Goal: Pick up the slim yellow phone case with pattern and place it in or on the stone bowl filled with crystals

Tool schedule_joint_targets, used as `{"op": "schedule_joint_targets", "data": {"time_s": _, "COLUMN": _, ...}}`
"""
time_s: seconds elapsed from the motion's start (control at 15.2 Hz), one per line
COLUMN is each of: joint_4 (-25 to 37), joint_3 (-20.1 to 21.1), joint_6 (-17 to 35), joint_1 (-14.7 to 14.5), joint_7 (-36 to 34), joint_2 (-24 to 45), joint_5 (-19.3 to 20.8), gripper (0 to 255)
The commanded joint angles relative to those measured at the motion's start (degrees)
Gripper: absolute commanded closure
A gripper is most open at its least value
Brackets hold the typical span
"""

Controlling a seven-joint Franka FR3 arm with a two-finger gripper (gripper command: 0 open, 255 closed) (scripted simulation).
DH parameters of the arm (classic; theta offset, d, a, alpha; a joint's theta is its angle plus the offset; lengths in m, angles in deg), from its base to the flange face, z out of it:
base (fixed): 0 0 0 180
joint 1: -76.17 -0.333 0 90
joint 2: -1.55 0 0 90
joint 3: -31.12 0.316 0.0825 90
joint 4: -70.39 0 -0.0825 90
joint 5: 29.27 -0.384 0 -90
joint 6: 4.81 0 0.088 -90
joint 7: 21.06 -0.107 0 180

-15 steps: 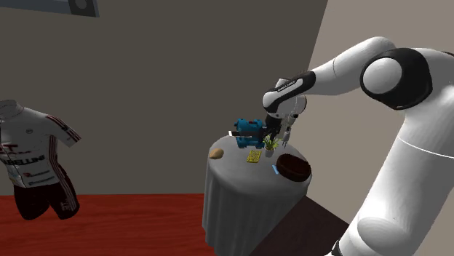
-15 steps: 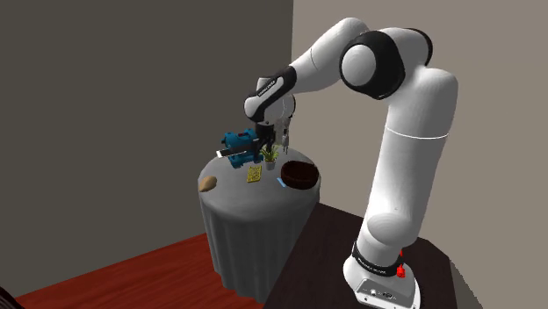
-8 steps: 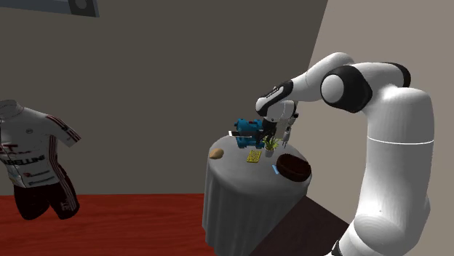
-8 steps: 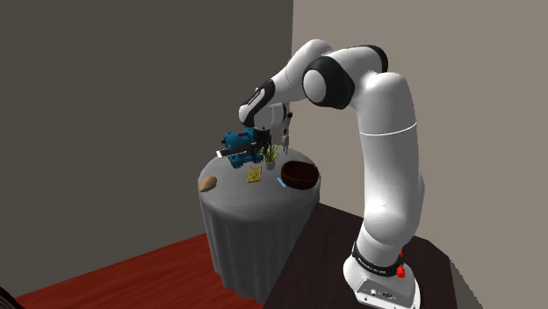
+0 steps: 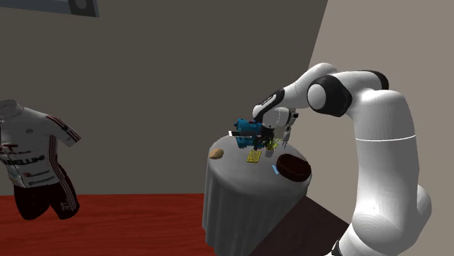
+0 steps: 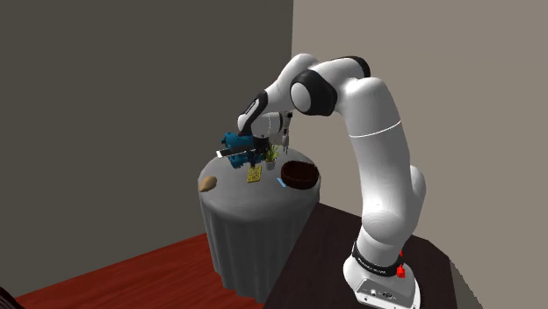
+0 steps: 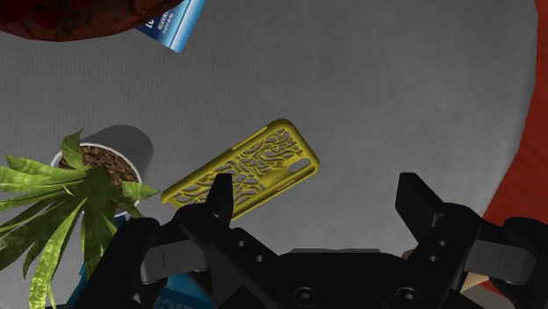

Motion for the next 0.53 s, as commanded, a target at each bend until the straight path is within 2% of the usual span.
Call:
{"op": "schedule_joint_targets", "data": {"time_s": 0.0, "joint_4": 0.44, "joint_3": 0.49, "joint_6": 0.97, "joint_1": 0.25, "joint_7": 0.32, "joint_2": 1.43, "joint_5": -0.66, "gripper": 0}}
{"op": "schedule_joint_targets", "data": {"time_s": 0.46, "joint_4": 0.49, "joint_3": 0.62, "joint_6": 1.25, "joint_1": 0.32, "joint_7": 0.43, "joint_2": 1.77, "joint_5": -0.82, "gripper": 0}}
